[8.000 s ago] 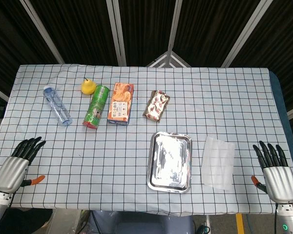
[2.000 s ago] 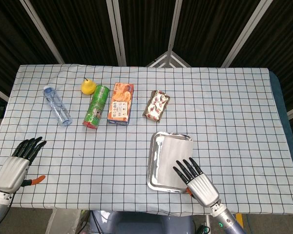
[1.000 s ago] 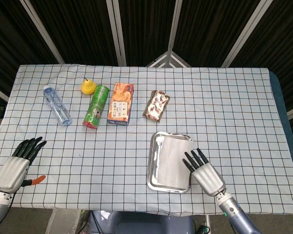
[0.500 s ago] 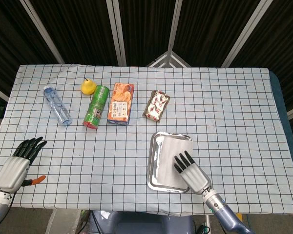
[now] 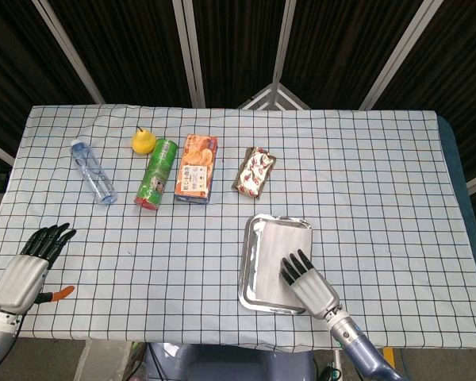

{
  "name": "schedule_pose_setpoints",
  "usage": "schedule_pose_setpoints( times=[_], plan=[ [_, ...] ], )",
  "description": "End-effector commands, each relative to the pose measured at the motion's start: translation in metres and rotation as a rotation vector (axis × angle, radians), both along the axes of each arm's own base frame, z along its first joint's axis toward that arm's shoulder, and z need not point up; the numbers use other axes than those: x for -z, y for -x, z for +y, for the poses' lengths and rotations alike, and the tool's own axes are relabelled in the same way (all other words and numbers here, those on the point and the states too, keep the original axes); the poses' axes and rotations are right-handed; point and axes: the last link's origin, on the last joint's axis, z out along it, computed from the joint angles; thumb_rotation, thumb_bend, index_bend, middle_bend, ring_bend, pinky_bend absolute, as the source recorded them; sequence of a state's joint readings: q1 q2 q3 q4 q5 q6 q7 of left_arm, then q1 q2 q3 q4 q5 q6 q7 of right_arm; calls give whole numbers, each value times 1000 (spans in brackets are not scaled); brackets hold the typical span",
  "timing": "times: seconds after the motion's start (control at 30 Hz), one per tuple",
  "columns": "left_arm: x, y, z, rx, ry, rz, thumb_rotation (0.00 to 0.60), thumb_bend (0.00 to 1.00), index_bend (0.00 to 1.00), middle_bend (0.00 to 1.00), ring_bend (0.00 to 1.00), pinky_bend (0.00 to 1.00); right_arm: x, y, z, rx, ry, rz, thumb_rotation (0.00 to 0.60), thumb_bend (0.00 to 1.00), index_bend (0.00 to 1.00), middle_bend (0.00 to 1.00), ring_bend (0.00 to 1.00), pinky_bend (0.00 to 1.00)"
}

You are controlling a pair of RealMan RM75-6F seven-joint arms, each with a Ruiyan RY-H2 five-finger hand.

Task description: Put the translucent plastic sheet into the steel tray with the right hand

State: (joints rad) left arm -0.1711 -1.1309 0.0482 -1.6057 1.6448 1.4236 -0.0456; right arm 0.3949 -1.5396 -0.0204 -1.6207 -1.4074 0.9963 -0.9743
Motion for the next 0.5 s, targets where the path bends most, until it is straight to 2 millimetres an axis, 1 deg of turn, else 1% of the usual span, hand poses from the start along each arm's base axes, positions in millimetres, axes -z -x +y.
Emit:
schedule_pose_setpoints(
  times=[0.03,0.5],
  plan=[
    [0,0,0,-1,0,-1,600,6,0,0,0,0,1,-1,0,1,-1,-1,600,1000,187,95,0,0],
    [0,0,0,0,0,-1,600,6,0,0,0,0,6,-6,3,-10,-9,-14,600,1000,187,95,0,0]
  ],
)
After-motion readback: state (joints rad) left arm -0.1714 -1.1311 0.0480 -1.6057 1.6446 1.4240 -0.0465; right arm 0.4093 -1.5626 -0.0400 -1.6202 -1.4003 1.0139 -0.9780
